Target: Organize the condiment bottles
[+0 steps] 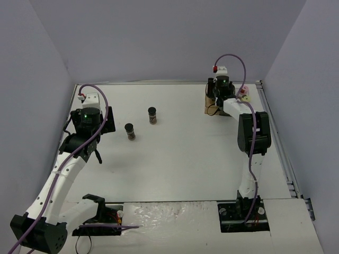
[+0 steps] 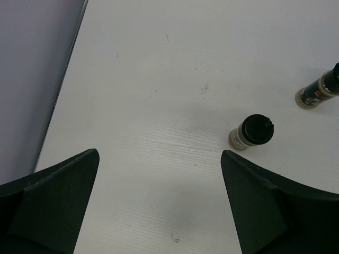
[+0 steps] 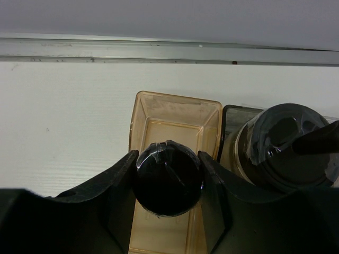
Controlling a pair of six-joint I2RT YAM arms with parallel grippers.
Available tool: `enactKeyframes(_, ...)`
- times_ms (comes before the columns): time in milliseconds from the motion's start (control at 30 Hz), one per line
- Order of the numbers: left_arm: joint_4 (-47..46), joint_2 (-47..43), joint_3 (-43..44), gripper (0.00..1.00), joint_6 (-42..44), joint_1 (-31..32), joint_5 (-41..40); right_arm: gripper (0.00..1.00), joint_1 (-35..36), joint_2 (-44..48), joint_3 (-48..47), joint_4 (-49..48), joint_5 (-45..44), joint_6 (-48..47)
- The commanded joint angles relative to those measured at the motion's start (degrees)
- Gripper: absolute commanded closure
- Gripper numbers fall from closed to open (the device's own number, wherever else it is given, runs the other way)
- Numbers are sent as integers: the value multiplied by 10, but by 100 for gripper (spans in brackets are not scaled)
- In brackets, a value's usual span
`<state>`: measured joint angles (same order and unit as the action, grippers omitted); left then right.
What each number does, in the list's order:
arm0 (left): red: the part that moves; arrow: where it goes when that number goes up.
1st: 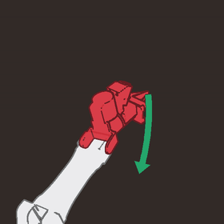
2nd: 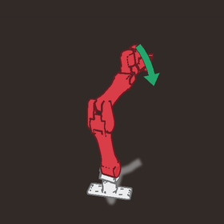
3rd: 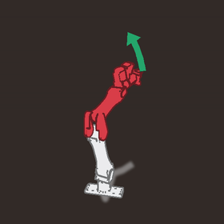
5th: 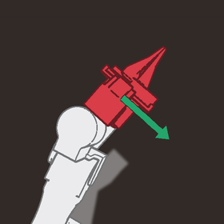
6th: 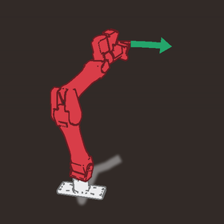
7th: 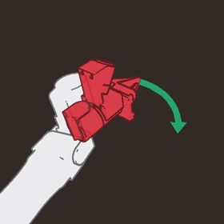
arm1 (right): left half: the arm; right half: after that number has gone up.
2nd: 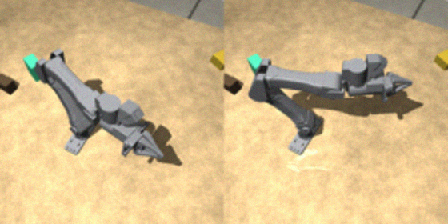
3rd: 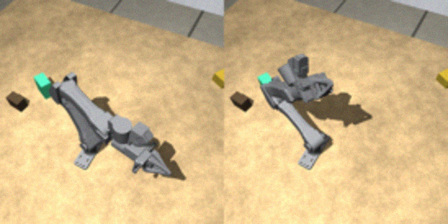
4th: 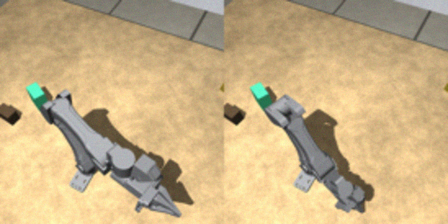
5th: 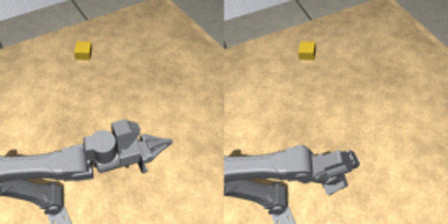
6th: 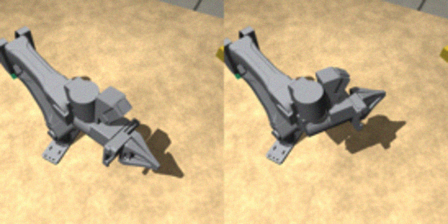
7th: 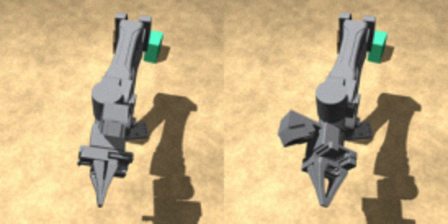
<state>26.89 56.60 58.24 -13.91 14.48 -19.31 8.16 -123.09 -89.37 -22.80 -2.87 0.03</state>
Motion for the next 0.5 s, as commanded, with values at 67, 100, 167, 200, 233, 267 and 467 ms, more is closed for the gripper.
enactKeyframes(67,-29,-3,15,3,-5,-5,0,97,-6,46,-10,-46,-14,-8)
enactKeyframes(100,-29,-2,15,3,-5,-5,1,97,-7,42,-13,-45,-14,-9)
enactKeyframes(167,-29,-2,15,3,-5,-5,1,97,-9,35,-21,-44,-13,-10)
enactKeyframes(200,-29,-2,15,3,-6,-5,1,96,-9,33,-24,-44,-13,-12)
enactKeyframes(233,-29,-2,14,3,-5,-6,1,96,-10,27,-31,-45,-13,-13)
enactKeyframes(267,-30,-2,14,3,-5,-6,1,96,-10,22,-36,-44,-13,-14)
enactKeyframes(467,-29,0,14,3,-6,-7,1,96,-16,-8,-74,-38,-12,-18)
